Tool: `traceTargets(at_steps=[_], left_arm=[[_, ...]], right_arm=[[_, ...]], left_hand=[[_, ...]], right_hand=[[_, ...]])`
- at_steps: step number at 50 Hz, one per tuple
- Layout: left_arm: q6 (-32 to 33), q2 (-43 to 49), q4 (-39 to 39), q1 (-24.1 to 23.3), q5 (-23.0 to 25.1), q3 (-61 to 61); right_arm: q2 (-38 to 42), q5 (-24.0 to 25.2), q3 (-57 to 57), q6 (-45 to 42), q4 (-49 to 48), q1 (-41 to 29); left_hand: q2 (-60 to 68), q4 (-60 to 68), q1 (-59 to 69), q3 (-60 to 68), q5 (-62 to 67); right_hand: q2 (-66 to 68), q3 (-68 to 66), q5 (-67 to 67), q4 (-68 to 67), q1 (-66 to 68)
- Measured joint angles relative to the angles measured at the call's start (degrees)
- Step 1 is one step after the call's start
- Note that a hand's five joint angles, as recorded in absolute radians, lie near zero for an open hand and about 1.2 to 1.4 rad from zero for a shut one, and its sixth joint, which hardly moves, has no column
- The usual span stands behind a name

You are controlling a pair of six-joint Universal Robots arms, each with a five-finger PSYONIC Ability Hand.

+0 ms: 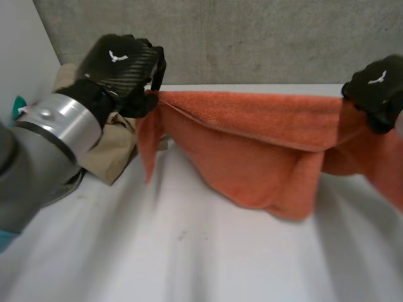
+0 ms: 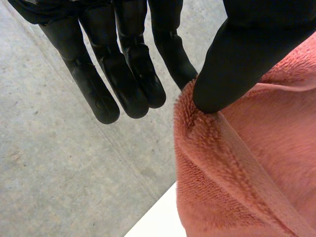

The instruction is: Fold the laundry.

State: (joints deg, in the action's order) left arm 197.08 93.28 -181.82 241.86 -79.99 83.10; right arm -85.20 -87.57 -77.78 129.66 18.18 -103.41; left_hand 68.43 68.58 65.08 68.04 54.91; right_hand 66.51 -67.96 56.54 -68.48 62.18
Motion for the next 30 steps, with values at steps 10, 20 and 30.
traceTargets(at_steps=[10, 20, 30], left_arm=[[7.11, 9.48, 6.16, 0.10, -1.65, -2.72], [14.40, 28.53, -4.90, -1.11, -6.39, -21.02], [14.36, 24.26, -36.10, -1.55, -7.28, -29.42]], right_arm=[[5.05, -1.41, 1.60, -4.81, 1.17, -1.25], [19.25, -5.17, 10.28, -3.78, -6.84, -2.73], [17.65, -7.63, 18.64, -2.91, -39.91, -3.33]], left_hand=[[0.00, 0.02, 0.00, 0.00, 0.00], [0.11, 0.05, 0.00, 0.24, 0.00], [0.13, 0.06, 0.48, 0.25, 2.17]], right_hand=[[0.00, 0.00, 0.00, 0.00, 0.00], [0.01, 0.00, 0.00, -0.01, 0.00], [0.37, -0.18, 0.20, -0.01, 0.00]])
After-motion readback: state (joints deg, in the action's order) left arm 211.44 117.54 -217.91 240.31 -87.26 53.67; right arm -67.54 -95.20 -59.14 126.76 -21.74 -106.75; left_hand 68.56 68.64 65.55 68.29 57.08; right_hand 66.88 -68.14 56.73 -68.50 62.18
